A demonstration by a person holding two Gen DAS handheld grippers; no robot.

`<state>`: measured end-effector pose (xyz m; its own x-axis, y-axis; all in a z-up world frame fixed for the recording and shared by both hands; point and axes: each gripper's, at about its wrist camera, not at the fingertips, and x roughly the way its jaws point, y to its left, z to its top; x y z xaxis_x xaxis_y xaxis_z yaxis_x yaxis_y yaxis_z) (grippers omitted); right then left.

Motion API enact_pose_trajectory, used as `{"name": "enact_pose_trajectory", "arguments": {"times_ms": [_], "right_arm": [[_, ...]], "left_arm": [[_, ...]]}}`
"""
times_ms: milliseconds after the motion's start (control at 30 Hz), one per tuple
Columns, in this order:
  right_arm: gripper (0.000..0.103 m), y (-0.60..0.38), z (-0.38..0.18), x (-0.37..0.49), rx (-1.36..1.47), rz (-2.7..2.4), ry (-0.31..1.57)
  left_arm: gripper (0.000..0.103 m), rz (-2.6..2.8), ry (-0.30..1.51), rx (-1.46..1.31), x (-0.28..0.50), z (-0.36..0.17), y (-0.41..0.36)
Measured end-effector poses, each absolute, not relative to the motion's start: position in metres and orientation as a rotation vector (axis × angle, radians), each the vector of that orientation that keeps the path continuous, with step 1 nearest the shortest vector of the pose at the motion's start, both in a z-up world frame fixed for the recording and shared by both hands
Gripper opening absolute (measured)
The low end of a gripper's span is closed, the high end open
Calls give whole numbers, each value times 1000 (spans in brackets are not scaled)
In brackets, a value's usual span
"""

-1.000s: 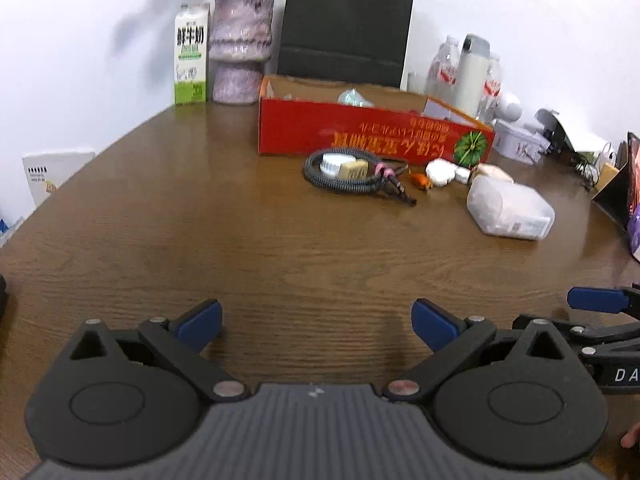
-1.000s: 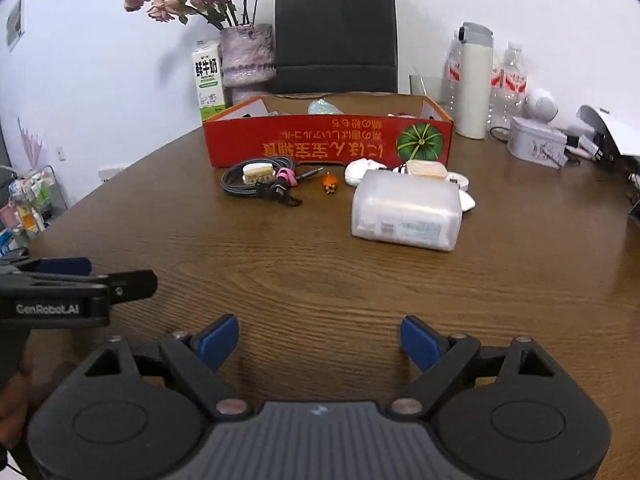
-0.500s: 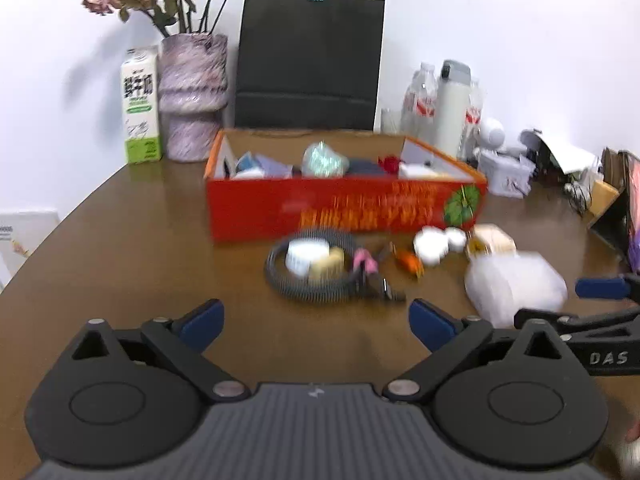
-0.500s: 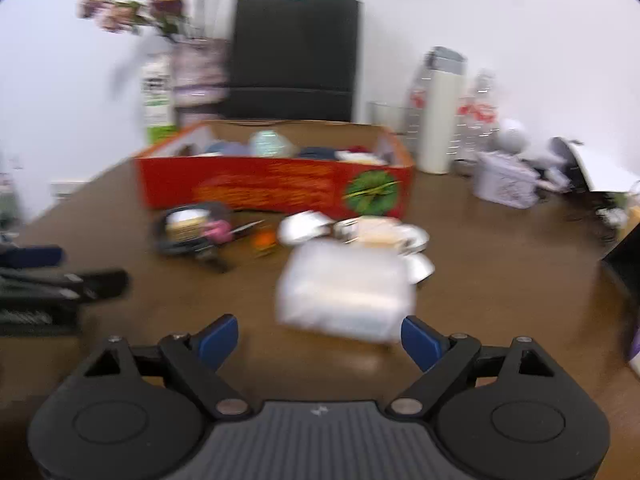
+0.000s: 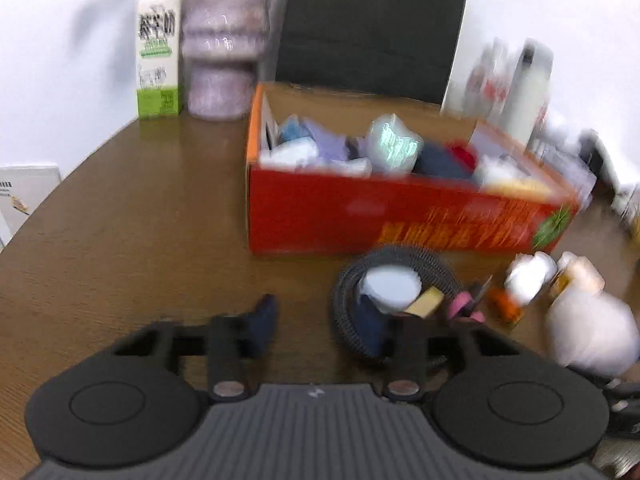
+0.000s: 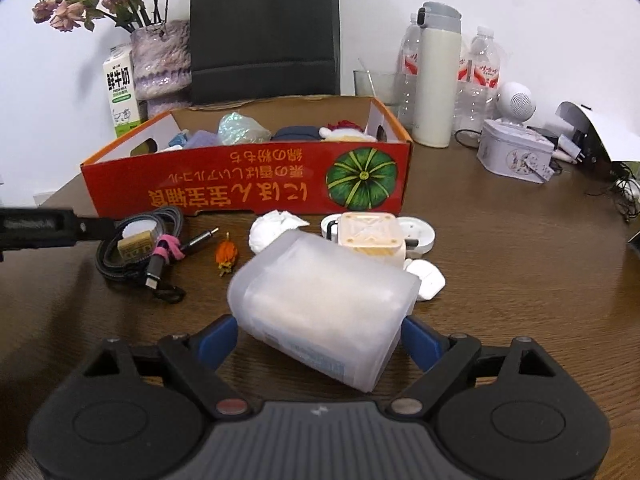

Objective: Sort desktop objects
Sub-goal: 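Grasp the translucent white plastic box with the right tool while the left tool grasps the braided cable coil, then carry plastic box and braided cable into the red box and open both tools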

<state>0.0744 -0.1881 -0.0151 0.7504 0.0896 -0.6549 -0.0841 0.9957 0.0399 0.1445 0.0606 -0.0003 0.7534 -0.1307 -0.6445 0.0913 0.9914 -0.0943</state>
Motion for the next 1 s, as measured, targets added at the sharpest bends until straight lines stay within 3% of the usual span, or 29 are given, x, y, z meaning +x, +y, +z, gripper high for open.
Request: {"name": "enact_pose_trajectory", "arguments": {"times_ms": [100,133,200,233,300,333,367,433,467,500,667,767,867,1000], "right_arm": [[78,-184,-15,75,-12,107,715],[74,-183,-14,74,-13,109,712],[52,-184,-12,72,-3,125,699],[46,-185,-11,70,7,130,693],[22,-185,-8,65,8,141,687],[17,-184,-6,62,1,151,684],[17,-185,-1,57,1,167,667],[42,-186,13,49,-30,201,611],[76,-185,17,50,-62,203,597],[92,-182,23,55,-118,232,582],[86,-166,20,108,-337,425,602],[75,-158,6,128,-407,421,669],[69,-153,11,110,-386,415,705],[68,-146,14,45,-372,420,733]], "left_arm": [[35,-140,705,25,149,-1,48],[12,-124,697,43,149,-2,44],[8,-81,693,30,144,1,42],[8,-77,667,6,133,5,42],[8,-82,618,-21,109,16,41],[8,-76,589,-37,93,25,42],[8,-72,564,-55,78,33,45],[8,-90,527,-105,48,47,54],[7,-103,522,-127,38,53,58],[7,-117,523,-151,29,57,62],[8,-158,571,-164,-7,52,70],[8,-145,615,-176,-23,37,75],[8,-146,651,-187,-37,24,83],[8,-147,684,-175,-45,8,87]]}}
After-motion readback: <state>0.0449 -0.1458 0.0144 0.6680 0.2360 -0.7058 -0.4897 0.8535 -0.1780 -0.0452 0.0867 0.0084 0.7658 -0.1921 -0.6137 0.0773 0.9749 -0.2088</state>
